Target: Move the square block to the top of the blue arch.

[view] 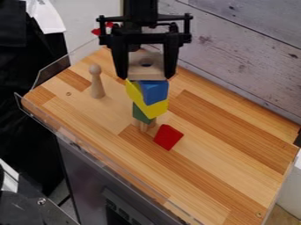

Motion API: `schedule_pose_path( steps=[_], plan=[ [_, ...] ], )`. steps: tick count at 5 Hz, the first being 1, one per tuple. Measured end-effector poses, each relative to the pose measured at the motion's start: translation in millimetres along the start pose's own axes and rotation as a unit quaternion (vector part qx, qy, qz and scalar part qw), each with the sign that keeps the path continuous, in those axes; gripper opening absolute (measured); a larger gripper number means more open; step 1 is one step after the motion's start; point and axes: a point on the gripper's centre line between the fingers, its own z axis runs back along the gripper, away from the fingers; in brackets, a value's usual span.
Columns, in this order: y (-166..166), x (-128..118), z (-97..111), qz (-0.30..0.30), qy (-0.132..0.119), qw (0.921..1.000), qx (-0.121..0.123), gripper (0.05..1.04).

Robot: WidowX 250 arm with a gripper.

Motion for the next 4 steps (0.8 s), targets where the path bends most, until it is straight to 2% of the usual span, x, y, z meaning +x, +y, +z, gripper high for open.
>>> schedule_pose_path(
  steps=[1,3,4],
  plan=[
    [0.1,1.8,1.2,0.001,-0.002,1.0000,0.004,1.007],
    [-1.9,3.2,4.8,0.005,-0.007,1.0000,0.002,0.999],
    [-7.7,9.1,22.9,-0.007,-0.030,0.9995,-0.010,0.999]
  ],
)
